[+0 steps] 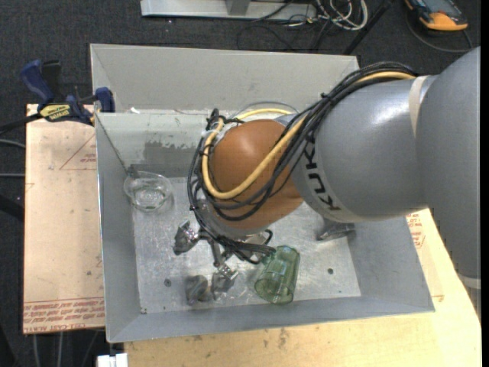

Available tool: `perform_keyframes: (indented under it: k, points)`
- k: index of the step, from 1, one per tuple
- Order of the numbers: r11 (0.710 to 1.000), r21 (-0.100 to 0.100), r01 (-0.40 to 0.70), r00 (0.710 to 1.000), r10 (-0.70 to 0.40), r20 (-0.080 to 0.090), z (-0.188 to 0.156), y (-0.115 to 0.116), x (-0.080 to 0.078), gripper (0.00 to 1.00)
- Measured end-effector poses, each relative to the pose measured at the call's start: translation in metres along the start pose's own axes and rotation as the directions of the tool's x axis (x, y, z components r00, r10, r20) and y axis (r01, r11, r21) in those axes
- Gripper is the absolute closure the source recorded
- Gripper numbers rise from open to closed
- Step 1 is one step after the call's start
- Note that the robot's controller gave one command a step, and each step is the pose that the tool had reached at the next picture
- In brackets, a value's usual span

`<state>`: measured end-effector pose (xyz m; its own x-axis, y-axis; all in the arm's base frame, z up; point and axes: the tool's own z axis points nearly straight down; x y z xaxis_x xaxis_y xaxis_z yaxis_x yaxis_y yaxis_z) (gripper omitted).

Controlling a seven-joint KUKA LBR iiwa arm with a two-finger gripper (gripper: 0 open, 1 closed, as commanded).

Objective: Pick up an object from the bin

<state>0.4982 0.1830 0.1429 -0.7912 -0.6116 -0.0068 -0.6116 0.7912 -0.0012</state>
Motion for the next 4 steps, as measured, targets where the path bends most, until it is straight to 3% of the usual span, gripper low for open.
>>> perform_keyframes:
  k: [1, 2, 3, 4]
  points:
    - [0.937, 0.010, 0.348, 0.937, -0.348, 0.008, 0.060, -0.012, 0.023, 1.00]
    - [0.937, 0.010, 0.348, 0.937, -0.348, 0.008, 0.060, -0.012, 0.023, 1.00]
    - [0.939, -0.010, 0.343, 0.939, -0.343, 0.005, 0.062, -0.043, 0.012, 1.00]
    - [0.905, 0.019, 0.426, 0.904, -0.426, 0.035, 0.060, -0.072, 0.057, 1.00]
